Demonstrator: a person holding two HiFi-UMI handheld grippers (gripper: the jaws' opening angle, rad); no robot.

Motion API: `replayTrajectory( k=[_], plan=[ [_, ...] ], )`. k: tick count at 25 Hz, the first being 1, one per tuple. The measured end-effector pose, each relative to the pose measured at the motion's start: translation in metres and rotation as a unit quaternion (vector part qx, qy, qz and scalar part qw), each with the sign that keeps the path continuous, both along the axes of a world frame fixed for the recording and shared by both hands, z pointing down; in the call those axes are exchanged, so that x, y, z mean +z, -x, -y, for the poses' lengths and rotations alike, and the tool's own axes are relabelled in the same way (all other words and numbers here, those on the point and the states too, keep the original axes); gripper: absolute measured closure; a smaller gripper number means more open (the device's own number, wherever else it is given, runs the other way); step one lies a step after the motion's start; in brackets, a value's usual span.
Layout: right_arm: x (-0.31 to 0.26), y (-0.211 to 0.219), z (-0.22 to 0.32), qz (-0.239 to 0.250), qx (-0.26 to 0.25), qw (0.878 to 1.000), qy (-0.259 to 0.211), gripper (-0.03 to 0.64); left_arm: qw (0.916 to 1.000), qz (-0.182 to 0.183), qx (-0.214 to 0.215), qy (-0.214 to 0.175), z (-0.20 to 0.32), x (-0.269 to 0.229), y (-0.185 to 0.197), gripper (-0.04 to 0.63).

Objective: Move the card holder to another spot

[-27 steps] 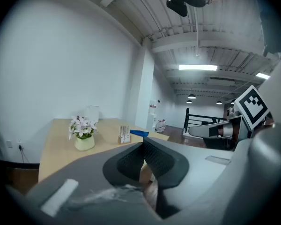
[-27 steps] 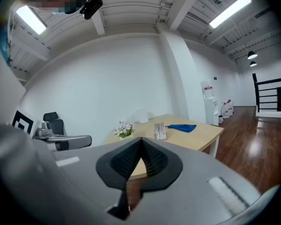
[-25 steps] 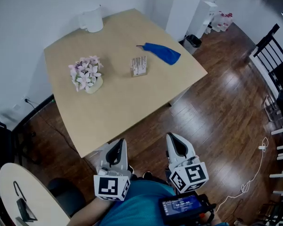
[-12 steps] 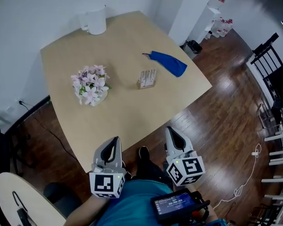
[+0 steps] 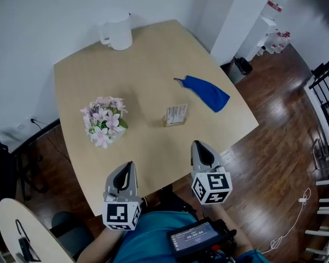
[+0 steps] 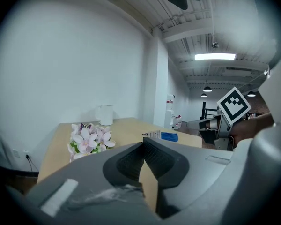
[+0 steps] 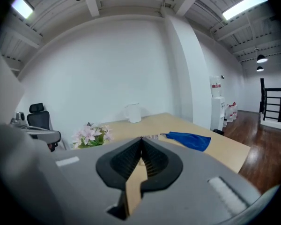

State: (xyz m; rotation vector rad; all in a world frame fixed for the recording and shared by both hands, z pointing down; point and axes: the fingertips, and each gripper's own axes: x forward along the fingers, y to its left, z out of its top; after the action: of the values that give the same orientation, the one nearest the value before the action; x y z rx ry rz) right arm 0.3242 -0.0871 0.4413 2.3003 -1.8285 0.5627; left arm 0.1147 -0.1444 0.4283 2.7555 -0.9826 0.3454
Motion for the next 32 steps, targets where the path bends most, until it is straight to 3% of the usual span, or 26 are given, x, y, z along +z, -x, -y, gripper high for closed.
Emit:
replayTrajectory(
  k=[3,5,9,17,24,32],
  plan=[
    [0.023,-0.028,0.027,0.006,-0.018,1.000,0.019,0.618,0.9994,0.024,-0.026,-0.007,0.016,0.002,-0.019,0.578],
    [0.043,-0.044,0.043,0.012,-0.033,0.999,0.038,0.546,0.9985,0.034,-0.043,-0.008,0.023,0.003,-0.029,0.578],
    [0.090,-0.070,0.067,0.024,-0.049,0.995,0.080,0.546,0.9961,0.061,-0.063,0.002,0.026,0.012,-0.039,0.578],
    [0.154,-0.072,0.103,0.027,-0.090,0.985,0.147,0.509,0.9899,0.112,-0.085,0.019,0.034,0.032,-0.035,0.578],
    [0.182,-0.073,0.113,0.018,-0.097,0.979,0.176,0.506,0.9877,0.130,-0.084,0.024,0.033,0.040,-0.031,0.578],
    [0.186,-0.075,0.117,0.006,-0.096,0.979,0.180,0.561,0.9877,0.124,-0.089,0.031,0.034,0.040,-0.021,0.578]
  ],
)
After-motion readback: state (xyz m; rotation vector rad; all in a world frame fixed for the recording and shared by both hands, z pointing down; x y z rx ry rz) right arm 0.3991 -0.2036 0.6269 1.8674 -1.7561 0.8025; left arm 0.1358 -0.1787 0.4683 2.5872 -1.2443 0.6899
